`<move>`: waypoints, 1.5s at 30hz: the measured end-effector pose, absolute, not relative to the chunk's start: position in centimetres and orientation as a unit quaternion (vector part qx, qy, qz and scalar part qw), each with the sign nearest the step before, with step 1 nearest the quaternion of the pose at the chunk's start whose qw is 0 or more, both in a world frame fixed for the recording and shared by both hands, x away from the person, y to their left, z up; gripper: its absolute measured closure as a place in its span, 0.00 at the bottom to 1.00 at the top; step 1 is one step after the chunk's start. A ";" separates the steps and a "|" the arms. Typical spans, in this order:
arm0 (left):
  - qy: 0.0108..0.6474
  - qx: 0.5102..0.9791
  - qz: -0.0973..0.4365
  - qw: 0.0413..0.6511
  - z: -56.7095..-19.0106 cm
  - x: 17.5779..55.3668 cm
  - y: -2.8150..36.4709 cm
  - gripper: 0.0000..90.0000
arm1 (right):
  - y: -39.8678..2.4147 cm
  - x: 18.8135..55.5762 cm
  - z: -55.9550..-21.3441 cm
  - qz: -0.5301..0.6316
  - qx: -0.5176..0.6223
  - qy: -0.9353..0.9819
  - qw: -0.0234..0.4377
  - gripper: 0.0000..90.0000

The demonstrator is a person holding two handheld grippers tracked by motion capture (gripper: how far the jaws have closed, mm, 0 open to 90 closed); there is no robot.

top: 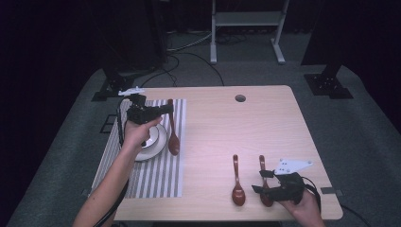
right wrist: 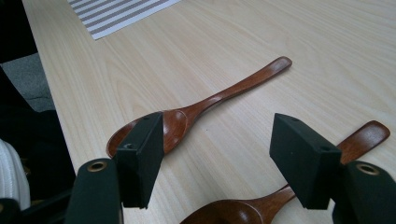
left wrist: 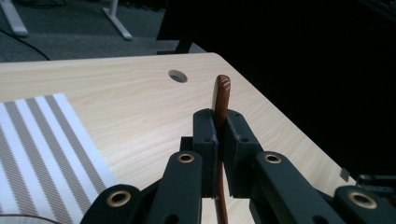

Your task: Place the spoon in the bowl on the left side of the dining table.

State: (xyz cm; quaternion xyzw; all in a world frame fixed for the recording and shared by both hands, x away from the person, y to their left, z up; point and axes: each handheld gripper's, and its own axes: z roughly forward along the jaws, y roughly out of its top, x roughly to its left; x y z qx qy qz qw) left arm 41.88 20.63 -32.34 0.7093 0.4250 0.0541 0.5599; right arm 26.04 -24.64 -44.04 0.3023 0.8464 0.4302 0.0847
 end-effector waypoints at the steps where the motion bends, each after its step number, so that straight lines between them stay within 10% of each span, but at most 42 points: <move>1: 0.425 0.709 0.054 0.560 -32.3 41.9 20.6 0.94 | -24.6 26.0 -44.0 0.430 0.302 0.846 0.085 0.38; 45: 0.489 0.665 0.119 0.552 -30.1 42.9 27.6 0.94 | -24.5 26.2 -44.0 0.436 0.303 0.844 0.080 0.38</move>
